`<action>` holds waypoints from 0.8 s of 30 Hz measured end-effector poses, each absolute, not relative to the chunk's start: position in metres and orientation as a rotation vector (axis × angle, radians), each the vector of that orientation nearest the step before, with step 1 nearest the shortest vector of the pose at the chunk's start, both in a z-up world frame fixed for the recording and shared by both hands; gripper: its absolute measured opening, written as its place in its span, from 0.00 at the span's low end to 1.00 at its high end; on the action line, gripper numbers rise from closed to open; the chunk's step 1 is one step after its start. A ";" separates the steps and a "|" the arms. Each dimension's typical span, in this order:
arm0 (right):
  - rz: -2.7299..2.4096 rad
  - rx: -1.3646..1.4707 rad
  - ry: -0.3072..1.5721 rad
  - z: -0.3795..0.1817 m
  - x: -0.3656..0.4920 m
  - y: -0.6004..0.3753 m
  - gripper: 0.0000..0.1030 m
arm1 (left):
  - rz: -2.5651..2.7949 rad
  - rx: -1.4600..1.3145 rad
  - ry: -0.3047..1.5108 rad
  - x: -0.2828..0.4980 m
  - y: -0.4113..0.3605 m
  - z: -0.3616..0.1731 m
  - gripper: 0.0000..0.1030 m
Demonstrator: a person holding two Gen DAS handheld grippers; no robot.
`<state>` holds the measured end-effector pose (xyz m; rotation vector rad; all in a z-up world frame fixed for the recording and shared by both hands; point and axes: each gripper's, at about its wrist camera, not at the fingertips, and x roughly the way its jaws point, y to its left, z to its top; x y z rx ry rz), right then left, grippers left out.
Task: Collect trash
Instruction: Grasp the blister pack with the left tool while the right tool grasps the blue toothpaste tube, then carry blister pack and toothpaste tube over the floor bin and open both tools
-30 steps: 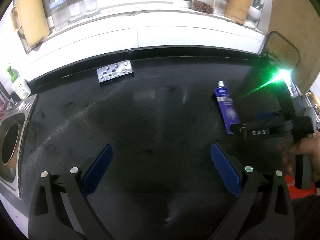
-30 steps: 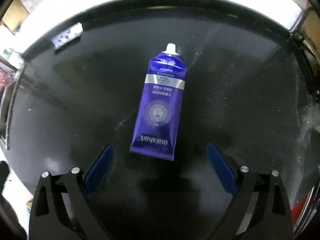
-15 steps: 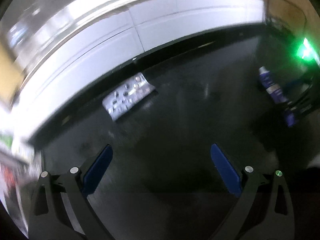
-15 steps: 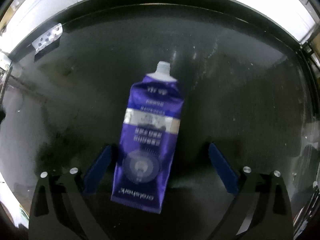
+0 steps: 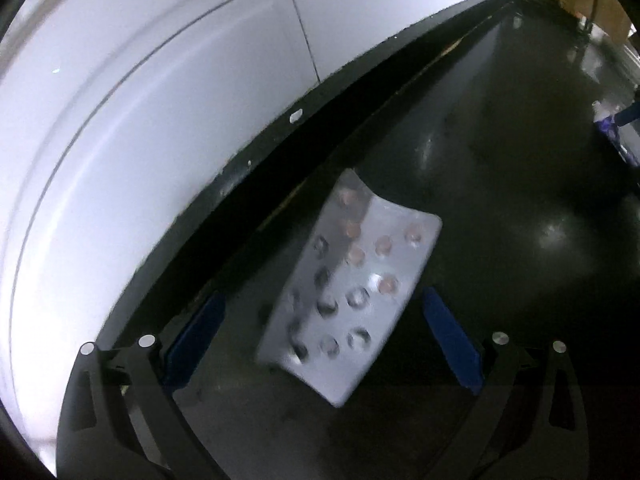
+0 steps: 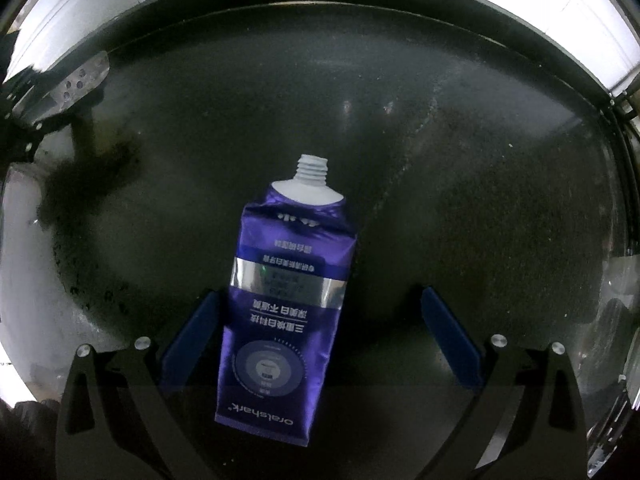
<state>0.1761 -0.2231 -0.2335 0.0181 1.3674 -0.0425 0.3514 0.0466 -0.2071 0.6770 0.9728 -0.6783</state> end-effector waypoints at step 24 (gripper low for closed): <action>0.052 0.007 1.286 -0.210 0.160 -0.222 0.51 | -0.403 0.347 1.065 0.259 0.008 -0.177 0.36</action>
